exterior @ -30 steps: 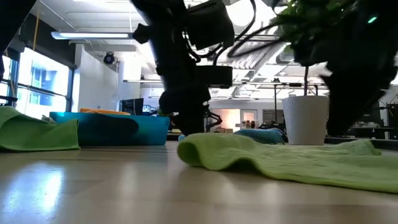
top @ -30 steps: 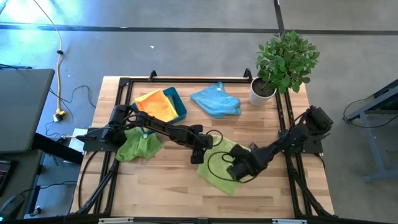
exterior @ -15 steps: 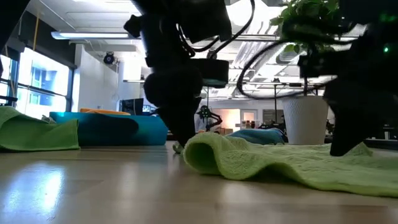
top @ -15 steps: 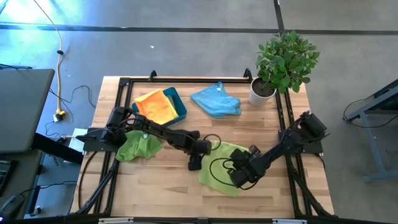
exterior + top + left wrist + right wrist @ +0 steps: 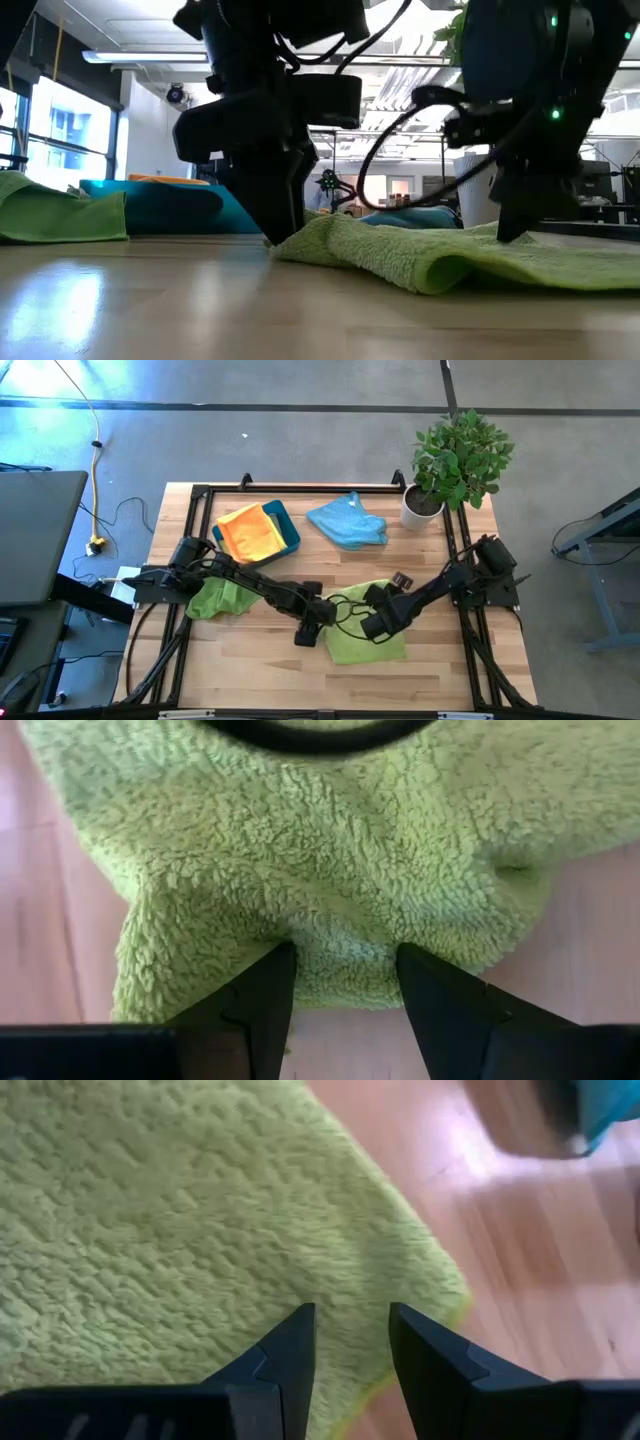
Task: Fold microfiber towels
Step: Fold the right green microfiber cloth
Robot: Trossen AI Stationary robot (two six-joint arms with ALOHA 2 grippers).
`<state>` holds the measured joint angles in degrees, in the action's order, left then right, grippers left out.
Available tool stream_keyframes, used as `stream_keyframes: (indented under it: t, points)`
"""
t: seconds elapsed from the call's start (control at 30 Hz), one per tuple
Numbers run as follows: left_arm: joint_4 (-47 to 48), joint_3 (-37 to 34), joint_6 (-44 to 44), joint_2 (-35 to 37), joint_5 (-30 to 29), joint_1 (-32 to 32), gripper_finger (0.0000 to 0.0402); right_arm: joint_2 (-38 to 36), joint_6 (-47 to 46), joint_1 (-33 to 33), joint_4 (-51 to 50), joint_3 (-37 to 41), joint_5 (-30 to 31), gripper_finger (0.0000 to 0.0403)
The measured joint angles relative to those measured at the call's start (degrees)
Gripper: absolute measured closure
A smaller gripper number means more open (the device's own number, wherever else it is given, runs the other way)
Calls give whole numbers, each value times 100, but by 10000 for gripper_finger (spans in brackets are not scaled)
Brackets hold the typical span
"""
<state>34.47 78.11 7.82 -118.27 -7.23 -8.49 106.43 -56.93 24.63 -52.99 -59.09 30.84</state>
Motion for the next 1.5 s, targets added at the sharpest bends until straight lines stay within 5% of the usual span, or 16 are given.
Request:
stream_keyframes:
  t: [0.23,0.47,0.67,0.93,1.17,1.5]
  points:
    - [200,484,131,342,-663,38,232,-779,51,123,-89,-2,-201,281]
    - [-184,706,1254,492,318,-281,232,-1314,738,925,33,-2,-1210,281]
    - [-601,710,1670,443,468,-762,232,-1262,1537,1757,769,-4,-1366,281]
    - [-924,712,2540,449,14,-1159,232,-1202,2006,1941,2961,926,-1634,281]
    - [-907,712,3094,449,-282,-1409,232,-1202,1839,2143,2978,1029,-2029,281]
    - [-911,715,3167,449,-570,-1491,232,-1021,2140,2389,2810,1029,-1598,281]
